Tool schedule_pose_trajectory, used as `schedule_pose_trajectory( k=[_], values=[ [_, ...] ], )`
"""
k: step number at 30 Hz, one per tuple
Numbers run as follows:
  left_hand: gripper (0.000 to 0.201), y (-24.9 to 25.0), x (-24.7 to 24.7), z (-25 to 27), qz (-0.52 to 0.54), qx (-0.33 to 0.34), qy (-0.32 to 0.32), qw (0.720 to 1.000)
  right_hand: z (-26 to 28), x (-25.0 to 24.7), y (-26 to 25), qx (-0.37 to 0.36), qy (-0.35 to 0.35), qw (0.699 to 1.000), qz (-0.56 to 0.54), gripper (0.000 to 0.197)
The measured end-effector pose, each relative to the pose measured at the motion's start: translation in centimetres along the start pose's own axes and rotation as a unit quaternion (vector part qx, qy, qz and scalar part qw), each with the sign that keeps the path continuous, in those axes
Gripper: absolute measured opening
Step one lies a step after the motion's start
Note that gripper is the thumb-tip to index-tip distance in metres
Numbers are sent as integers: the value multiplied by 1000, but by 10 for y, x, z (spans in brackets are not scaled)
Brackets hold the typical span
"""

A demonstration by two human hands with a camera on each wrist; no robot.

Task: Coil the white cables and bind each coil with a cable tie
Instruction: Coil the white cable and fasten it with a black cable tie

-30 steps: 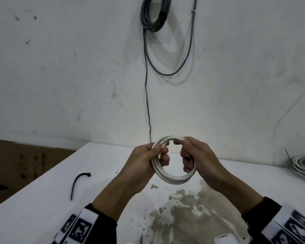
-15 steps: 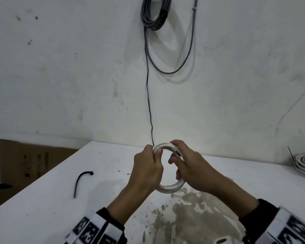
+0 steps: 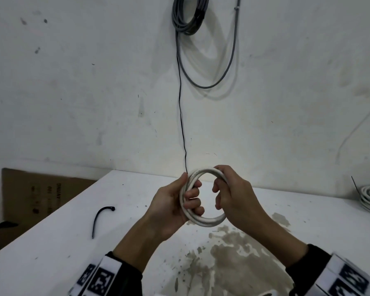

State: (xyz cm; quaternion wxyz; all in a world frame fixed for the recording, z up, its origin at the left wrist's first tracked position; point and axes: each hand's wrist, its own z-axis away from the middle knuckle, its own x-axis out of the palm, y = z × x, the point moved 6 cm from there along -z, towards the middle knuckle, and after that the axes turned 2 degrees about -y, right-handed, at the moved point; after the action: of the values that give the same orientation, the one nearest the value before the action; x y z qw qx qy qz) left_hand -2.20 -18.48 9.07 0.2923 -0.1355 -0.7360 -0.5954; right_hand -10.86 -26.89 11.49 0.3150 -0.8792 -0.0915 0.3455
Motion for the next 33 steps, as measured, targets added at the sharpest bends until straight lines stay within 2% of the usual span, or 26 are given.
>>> schedule_pose_trajectory(
  k=[4, 8, 16, 18, 22, 25, 28, 30, 33],
  values=[
    [24, 2, 3, 1, -46, 49, -42, 997, 0, 1, 4, 33, -17, 999, -20, 19],
    [25, 4, 2, 3, -57, 66, -55, 995, 1, 2, 2, 40, -34, 998, -29, 15],
    [23, 5, -8, 2, -123, 114, 60, 984, 2, 4, -4, 60, -43, 995, -67, 17],
    [24, 4, -10, 2, -134, 120, 75, 981, 4, 9, -3, 103, -48, 985, -131, 15],
    [22, 1, -13, 1, -108, 141, 101, 979, 8, 17, -2, 177, -38, 951, -252, 25],
    [24, -3, -12, -1, -72, 132, 100, 984, 7, 14, -4, 197, -23, 940, -276, 31],
    [41, -3, -13, -3, -28, 112, 85, 990, 5, 16, -3, 224, -23, 921, -317, 39],
    [49, -2, -18, -5, -36, 100, 85, 991, 4, 16, -4, 222, -17, 909, -352, 35],
    [46, -2, -21, -4, -71, 89, 98, 989, 2, 14, -4, 217, 13, 898, -383, 32]
  ],
)
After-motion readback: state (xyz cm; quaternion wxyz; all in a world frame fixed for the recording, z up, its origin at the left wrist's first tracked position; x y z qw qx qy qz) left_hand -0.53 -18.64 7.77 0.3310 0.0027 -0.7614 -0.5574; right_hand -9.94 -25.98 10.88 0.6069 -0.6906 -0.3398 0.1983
